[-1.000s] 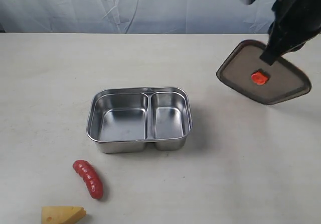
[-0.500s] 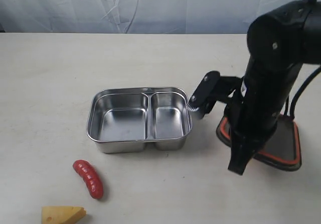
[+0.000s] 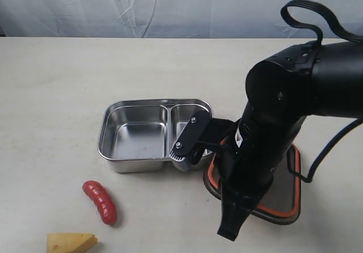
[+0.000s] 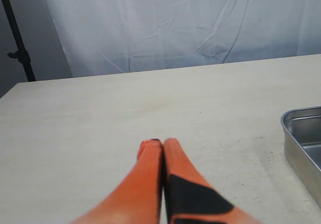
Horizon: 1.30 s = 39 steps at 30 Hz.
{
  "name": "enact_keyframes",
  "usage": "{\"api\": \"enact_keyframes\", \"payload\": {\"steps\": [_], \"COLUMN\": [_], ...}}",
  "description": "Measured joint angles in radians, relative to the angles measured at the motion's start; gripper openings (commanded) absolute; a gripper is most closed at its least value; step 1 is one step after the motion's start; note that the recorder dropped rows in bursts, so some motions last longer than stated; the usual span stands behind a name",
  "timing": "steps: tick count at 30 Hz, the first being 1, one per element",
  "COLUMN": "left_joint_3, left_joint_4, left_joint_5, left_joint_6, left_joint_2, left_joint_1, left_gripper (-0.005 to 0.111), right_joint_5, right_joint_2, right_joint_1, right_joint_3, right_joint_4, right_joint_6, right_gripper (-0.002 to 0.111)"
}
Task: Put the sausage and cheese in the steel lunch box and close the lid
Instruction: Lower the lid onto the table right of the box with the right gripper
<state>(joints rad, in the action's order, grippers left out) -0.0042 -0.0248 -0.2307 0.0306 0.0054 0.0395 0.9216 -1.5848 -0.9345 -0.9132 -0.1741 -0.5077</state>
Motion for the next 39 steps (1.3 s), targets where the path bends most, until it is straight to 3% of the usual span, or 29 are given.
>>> {"api": "enact_keyframes", "payload": {"steps": [4, 21, 28, 39], "left_joint_3": [0.000, 0.000, 0.000, 0.000], "left_joint_4": [0.000, 0.000, 0.000, 0.000], "left_joint_5": [0.000, 0.000, 0.000, 0.000], "left_joint_6": [0.000, 0.000, 0.000, 0.000], "left_joint_2": [0.000, 0.000, 0.000, 0.000], "left_joint_1": [0.000, 0.000, 0.000, 0.000], "left_gripper": [0.000, 0.000, 0.000, 0.000], "right_joint_5": [0.014, 0.105, 0.059, 0.038], "right_joint_2": [0.000, 0.000, 0.000, 0.000], "right_joint_1": [0.000, 0.000, 0.000, 0.000], "right_joint_3": [0.000, 0.000, 0.000, 0.004], "right_joint_4": [-0.030, -0.037, -0.033, 0.055], "right_joint_6": [0.000, 0.000, 0.000, 0.069], "right_gripper": [0.047, 0.047, 0.069, 0.069]}}
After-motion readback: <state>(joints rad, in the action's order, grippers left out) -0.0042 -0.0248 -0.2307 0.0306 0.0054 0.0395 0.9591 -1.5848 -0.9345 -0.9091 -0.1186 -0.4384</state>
